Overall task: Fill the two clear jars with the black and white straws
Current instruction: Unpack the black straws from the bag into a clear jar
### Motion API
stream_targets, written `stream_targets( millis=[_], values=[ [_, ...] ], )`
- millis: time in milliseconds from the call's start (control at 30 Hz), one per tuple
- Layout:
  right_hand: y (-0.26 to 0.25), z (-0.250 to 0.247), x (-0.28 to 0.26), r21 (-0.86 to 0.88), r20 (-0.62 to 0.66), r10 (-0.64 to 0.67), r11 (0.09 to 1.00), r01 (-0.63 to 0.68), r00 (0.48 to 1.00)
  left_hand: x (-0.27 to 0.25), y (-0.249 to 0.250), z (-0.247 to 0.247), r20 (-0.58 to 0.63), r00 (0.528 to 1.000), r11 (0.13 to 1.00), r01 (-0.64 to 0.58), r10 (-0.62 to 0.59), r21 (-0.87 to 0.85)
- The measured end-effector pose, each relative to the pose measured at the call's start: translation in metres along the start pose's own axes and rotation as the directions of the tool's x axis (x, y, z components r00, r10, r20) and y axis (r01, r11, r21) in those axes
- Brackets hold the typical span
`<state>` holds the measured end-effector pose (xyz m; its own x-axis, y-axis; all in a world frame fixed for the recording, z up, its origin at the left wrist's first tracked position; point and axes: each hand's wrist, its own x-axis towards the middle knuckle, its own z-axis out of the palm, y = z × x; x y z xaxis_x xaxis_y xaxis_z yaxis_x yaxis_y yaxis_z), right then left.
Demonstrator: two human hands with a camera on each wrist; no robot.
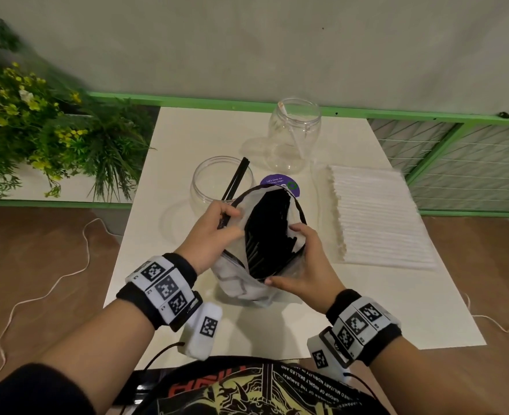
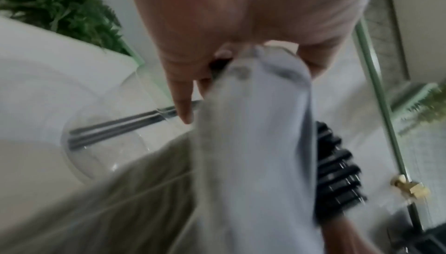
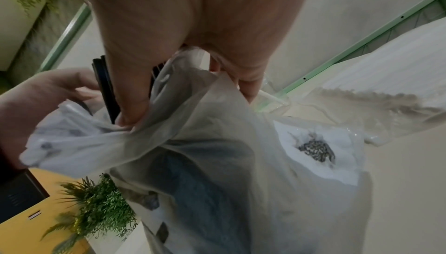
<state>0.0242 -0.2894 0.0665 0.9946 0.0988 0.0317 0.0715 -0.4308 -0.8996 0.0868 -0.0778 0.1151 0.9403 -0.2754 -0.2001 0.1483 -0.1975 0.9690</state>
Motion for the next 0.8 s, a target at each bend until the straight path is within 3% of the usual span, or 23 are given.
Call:
stream_targets(
  millis=[100,267,400,533,667,800],
  values=[
    [-0.001,0.0,0.001,-0.024,0.027,0.003,1.0,-0.003,1.0,0.009,0.003,0.006,-0.012,1.0,0.999,0.024,-0.024,0.023],
    [0.004,0.003,0.001,0.049,0.055,0.037,0.998,-0.04,0.998,0.009,0.011,0.013,0.087,0.993,0.995,0.079,-0.084,0.061],
    [0.003,0.004,0.004,0.042,0.035,0.031,0.999,-0.032,0.999,0.005,0.009,0.015,0.023,0.965,0.948,0.261,-0.261,-0.184],
    [-0.002,0.001,-0.002,-0.016,0.032,-0.01,1.0,0.01,0.999,-0.004,0.008,0.016,0.062,0.91,0.793,0.389,-0.41,-0.469],
    [-0.004,-0.001,-0.004,-0.045,0.056,-0.048,0.998,0.051,0.997,-0.006,0.011,0.015,0.136,0.899,0.75,0.424,-0.416,-0.508],
    [-0.004,-0.002,-0.003,-0.044,0.086,-0.066,0.997,0.07,0.994,-0.003,0.011,0.016,0.208,0.904,0.781,0.428,-0.374,-0.455]
  ],
)
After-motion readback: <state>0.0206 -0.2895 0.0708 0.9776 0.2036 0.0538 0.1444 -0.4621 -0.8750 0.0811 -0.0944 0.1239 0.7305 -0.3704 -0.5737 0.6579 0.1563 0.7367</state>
